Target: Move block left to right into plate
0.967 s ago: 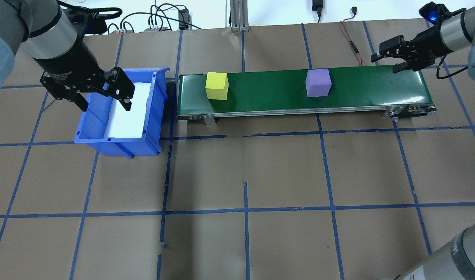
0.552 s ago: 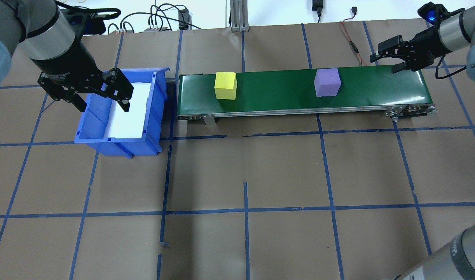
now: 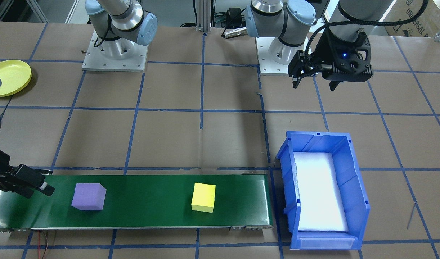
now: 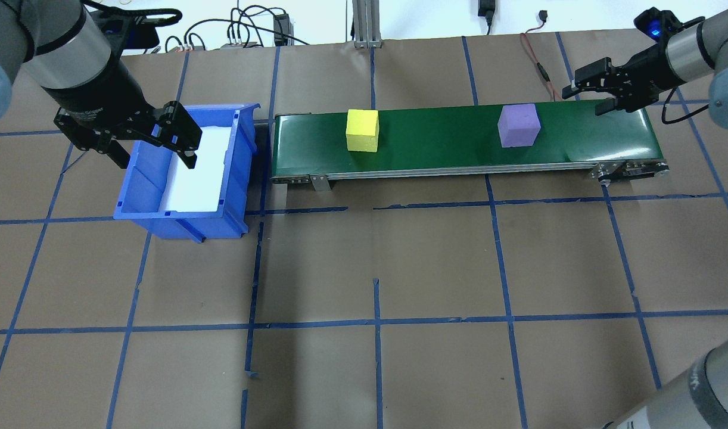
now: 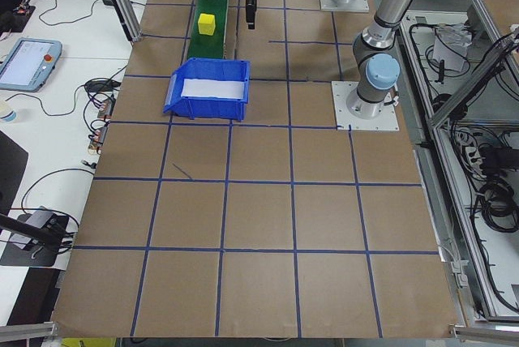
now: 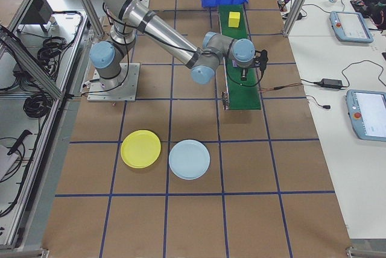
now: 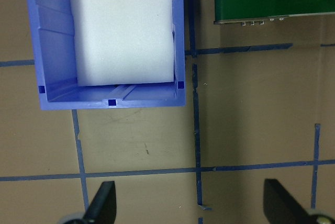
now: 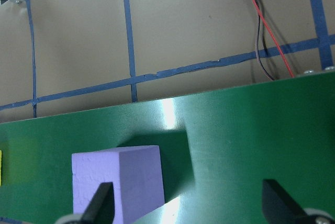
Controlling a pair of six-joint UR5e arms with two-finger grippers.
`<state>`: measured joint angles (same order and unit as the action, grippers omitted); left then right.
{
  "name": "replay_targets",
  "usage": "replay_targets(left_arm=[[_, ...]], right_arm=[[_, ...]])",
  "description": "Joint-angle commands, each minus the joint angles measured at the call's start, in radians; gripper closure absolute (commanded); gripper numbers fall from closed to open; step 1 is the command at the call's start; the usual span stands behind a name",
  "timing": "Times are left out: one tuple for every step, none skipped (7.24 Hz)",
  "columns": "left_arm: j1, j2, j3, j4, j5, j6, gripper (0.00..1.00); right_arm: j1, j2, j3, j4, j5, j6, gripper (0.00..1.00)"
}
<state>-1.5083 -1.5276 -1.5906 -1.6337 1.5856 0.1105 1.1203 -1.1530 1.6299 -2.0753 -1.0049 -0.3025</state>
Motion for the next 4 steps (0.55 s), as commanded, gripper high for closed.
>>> replay_targets(left_arm=[[-0.003,0.001,-0.005,-0.002,0.001,0.000,0.00],[-0.003,0.003,-0.006,-0.003,0.001,0.000,0.00],[-0.003,0.003,-0.006,-0.005,0.001,0.000,0.00],[-0.003,0.003,-0.006,-0.005,-0.001,0.000,0.00]], right_arm=[[0.000,0.003,0.014,-0.006,0.000,0.000,0.00],[0.001,0.003,0.019,-0.008,0.000,-0.001,0.00],[0.001,0.004,0.021,-0.008,0.000,-0.001,0.00],[0.001,0.004,0.021,-0.008,0.000,-0.001,0.00]])
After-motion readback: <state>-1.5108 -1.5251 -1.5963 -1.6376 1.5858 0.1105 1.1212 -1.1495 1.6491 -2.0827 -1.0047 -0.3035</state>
